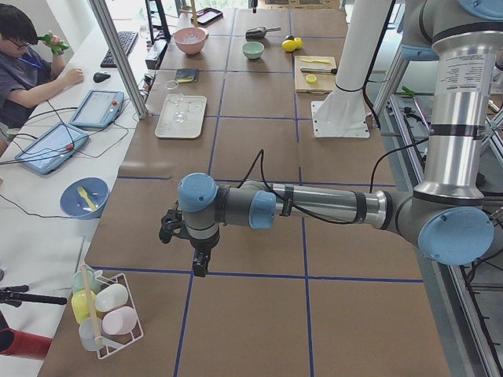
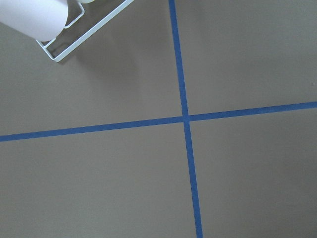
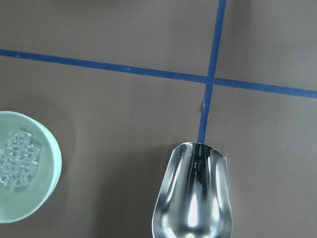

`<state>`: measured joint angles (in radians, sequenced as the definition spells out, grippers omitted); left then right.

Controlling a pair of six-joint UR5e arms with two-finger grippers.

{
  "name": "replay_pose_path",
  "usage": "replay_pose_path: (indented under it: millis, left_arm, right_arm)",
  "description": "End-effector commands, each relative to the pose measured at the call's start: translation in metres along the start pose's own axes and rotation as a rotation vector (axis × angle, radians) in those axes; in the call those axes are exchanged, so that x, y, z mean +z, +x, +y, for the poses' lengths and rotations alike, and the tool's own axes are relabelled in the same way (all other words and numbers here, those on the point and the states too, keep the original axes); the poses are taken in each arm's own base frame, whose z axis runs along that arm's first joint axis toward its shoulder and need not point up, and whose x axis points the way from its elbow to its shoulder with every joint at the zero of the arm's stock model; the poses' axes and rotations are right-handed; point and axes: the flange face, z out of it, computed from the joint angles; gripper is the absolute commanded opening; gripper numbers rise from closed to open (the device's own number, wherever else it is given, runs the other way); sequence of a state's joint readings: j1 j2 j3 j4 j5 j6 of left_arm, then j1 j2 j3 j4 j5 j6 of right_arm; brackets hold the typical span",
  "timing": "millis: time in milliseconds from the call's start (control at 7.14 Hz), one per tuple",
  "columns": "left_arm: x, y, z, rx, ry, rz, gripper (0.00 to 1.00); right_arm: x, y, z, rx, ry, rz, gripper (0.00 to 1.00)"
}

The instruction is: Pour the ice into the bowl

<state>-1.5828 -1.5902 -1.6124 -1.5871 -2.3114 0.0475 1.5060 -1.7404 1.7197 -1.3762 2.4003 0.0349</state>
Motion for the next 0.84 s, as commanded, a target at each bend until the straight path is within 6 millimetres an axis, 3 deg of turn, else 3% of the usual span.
replay_pose_path:
  millis: [0,140,280,420,700]
  left_arm:
    - [0.006,-0.008,0.005,-0.015,-0.011,0.001,1.0]
    - [0.007,-0.01,0.005,-0.018,-0.014,0.001,1.0]
    - [0.008,-0.01,0.005,-0.021,-0.015,0.002,1.0]
    - [0.007,-0.01,0.005,-0.021,-0.014,0.001,1.0]
    - [0.007,-0.01,0.005,-0.021,-0.014,0.002,1.0]
  right_arm:
    - [-0.005,0.042,0.018,0.069,0.015,-0.005,1.0]
    - [-0.015,0.042,0.012,0.113,0.015,-0.008,1.0]
    - [-0.041,0.032,-0.006,0.164,0.008,-0.026,1.0]
    - [-0.054,0.02,-0.007,0.182,-0.016,-0.027,1.0]
    - [-0.055,0.021,-0.01,0.176,-0.014,-0.008,1.0]
